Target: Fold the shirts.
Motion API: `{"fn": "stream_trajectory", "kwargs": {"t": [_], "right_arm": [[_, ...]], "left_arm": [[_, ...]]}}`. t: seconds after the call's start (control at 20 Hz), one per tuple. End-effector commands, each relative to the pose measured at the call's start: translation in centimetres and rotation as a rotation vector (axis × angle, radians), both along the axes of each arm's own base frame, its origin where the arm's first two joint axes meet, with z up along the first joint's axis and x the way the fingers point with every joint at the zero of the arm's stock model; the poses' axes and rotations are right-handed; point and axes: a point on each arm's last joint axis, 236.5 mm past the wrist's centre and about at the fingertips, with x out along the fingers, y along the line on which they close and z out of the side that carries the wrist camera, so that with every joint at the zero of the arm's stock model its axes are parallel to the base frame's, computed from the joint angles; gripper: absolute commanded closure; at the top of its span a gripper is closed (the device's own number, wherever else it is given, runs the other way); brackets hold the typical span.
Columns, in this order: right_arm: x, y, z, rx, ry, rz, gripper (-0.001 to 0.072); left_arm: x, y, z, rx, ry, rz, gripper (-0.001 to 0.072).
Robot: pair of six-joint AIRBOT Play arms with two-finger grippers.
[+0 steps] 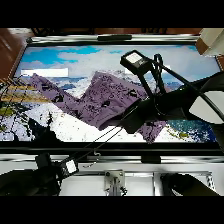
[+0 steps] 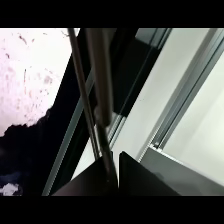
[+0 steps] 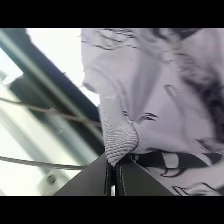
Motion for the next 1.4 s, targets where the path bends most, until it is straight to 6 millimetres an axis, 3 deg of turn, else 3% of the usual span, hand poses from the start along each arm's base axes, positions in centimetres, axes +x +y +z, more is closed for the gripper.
{"fn": "stream_trajectory", "kwargs": {"t": [0.0, 0.2, 0.4, 0.65, 0.8, 0.9, 1.0, 1.05, 1.15, 1.2, 1.35], "right_arm": [[-2.9, 0.2, -0.3, -0.003, 0.103, 0.061, 0.0639], [-5.0, -1.5, -1.4, -0.083, 0.2, 0.073, 0.0638], [-6.6, -1.9, -1.6, -0.1, 0.273, 0.083, 0.0638], [-6.3, 0.1, -0.5, -0.004, 0.254, 0.093, 0.0639], [-6.5, 0.9, 0.0, 0.033, 0.258, 0.104, 0.0639], [-6.5, 1.1, 0.1, 0.043, 0.258, 0.106, 0.0638], [-6.0, 0.6, -0.2, 0.025, 0.256, 0.065, 0.0638], [-5.8, 0.5, -0.3, 0.02, 0.256, 0.053, 0.0615], [-5.7, 0.7, -0.2, 0.028, 0.255, 0.047, 0.0283], [-5.6, 0.8, -0.2, 0.032, 0.252, 0.045, 0.0245], [-4.9, 1.2, 0.2, 0.058, 0.227, 0.032, 0.0244]], "left_arm": [[-0.8, -2.8, -0.6, -0.062, 0.028, -0.052, 0.066], [-1.4, -5.3, -1.6, -0.102, 0.054, -0.078, 0.066], [-0.4, -6.6, -1.8, -0.175, 0.07, 0.004, 0.0661], [-0.6, -8.4, -4.5, -0.203, 0.163, 0.04, 0.066], [-0.7, -10.7, -5.3, -0.244, 0.178, 0.02, 0.066], [-0.7, -12.1, -4.9, -0.285, 0.179, 0.015, 0.066], [-0.3, -12.0, -4.7, -0.287, 0.169, 0.02, 0.066], [-0.1, -11.7, -4.8, -0.275, 0.166, 0.026, 0.066], [0.0, -11.3, -4.9, -0.251, 0.157, -0.008, 0.066], [0.0, -11.2, -4.9, -0.24, 0.157, -0.015, 0.066], [-0.1, -10.4, -5.2, -0.203, 0.158, -0.032, 0.066]]}}
